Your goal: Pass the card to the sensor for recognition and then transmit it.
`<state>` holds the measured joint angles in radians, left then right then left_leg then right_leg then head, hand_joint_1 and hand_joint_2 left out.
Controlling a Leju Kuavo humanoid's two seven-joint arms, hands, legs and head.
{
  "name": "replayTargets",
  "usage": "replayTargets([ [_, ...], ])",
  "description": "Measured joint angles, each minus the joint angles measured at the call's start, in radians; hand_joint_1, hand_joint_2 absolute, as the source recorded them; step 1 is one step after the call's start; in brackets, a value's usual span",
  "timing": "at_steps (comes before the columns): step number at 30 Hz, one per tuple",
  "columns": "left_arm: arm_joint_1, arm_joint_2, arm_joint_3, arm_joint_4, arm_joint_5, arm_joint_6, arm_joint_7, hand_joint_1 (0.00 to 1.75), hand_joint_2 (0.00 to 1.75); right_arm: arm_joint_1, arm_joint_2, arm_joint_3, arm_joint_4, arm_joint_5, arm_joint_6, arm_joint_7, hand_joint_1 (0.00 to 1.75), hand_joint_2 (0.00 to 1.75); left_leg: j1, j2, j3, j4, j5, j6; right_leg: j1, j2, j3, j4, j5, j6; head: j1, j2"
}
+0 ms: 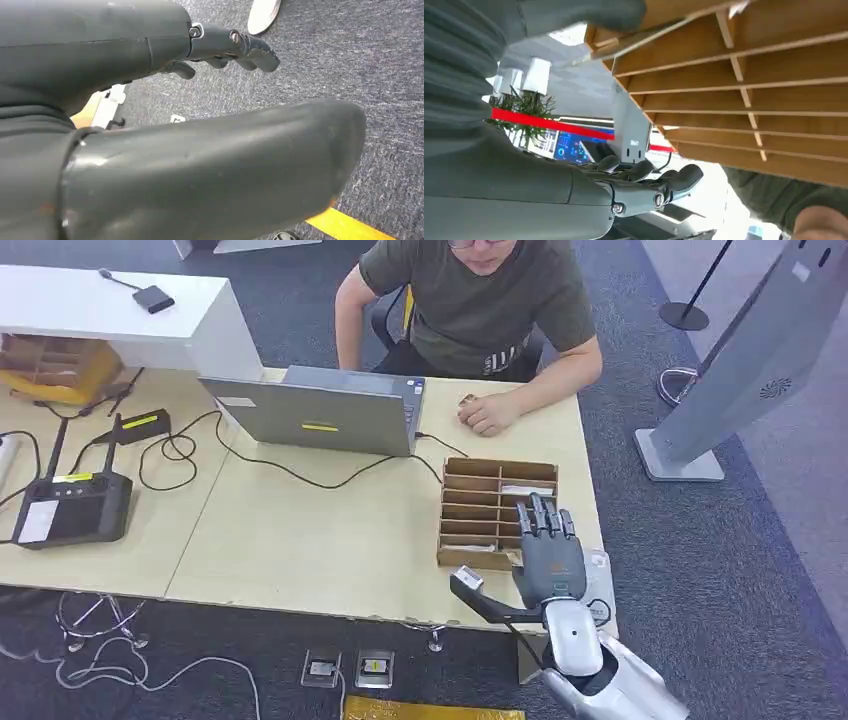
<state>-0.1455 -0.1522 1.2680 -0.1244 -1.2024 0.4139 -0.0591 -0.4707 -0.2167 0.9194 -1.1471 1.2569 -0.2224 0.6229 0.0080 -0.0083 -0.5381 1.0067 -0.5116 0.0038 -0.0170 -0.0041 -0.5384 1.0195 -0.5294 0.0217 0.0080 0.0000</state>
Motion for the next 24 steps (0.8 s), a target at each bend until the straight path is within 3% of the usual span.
replayTargets([
  [24,0.0,0.0,0.0,0.0,0.018,-0.002,0.0,0.0,0.0,0.023,0.034,-0.009,-0.004,-0.03,0.029,-0.043,1.75,1.75,0.0,0.0,0.0,0.0,0.0,0.0,0.0,0.0,0.0,0.0,0.0,0.0,0.0,0.0],
])
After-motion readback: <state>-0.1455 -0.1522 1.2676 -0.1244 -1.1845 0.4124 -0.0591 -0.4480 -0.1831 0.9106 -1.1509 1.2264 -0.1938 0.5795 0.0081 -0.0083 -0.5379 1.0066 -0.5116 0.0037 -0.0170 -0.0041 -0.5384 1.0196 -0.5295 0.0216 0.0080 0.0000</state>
